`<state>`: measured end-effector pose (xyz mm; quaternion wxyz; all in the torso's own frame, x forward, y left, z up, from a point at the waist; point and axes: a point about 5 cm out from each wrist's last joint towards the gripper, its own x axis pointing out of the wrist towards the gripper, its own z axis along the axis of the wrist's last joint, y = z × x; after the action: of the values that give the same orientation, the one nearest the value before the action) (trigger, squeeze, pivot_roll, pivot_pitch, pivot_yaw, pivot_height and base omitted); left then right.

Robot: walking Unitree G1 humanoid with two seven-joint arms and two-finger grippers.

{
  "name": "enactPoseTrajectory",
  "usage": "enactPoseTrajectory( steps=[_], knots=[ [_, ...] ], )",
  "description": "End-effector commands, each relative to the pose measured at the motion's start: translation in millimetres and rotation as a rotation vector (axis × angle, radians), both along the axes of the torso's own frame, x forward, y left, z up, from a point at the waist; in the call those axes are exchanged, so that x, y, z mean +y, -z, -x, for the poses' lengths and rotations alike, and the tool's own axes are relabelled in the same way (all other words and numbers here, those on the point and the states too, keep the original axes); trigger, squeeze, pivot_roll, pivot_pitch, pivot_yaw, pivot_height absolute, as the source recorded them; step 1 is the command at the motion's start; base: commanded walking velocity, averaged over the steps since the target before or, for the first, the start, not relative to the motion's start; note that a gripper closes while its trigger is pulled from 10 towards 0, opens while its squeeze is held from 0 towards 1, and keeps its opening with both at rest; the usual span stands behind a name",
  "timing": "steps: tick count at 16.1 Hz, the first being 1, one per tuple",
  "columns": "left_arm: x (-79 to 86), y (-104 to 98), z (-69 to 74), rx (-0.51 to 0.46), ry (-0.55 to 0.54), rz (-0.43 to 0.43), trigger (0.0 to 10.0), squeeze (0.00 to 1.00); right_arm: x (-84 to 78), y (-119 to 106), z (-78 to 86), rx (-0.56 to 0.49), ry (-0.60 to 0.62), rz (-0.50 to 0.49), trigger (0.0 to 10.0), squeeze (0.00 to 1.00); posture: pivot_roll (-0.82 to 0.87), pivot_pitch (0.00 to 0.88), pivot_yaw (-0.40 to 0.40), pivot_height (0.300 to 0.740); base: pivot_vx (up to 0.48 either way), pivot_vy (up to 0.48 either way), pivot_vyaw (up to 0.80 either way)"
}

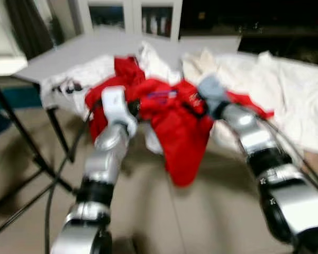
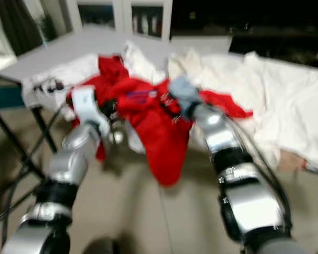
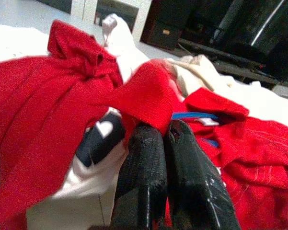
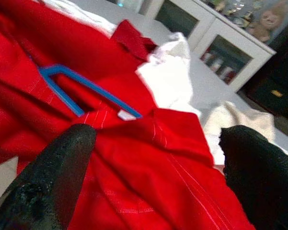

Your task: Hang hanger

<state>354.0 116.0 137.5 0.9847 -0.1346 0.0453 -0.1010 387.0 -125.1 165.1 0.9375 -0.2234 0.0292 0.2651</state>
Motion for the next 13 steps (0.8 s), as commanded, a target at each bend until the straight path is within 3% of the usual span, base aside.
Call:
enactPoseTrajectory(
  steps=[1,13],
  knots=[
    [-0.3,-7.3,-3.4,-0.024,0.003,-0.018,10.0,0.00,-2.2,-6.8,-1.7,-0.021,0.001,-0.008,10.0,0.00,0.07,0.012,-0.010,0.740,0.000,0.000,0.00],
    [1.0,-8.9,-6.2,-0.032,-0.002,-0.023,10.0,0.00,-6.9,-1.6,-0.2,-0.016,0.024,-0.014,10.0,0.00,0.06,0.005,-0.004,0.740,0.000,0.000,0.00]
  ],
)
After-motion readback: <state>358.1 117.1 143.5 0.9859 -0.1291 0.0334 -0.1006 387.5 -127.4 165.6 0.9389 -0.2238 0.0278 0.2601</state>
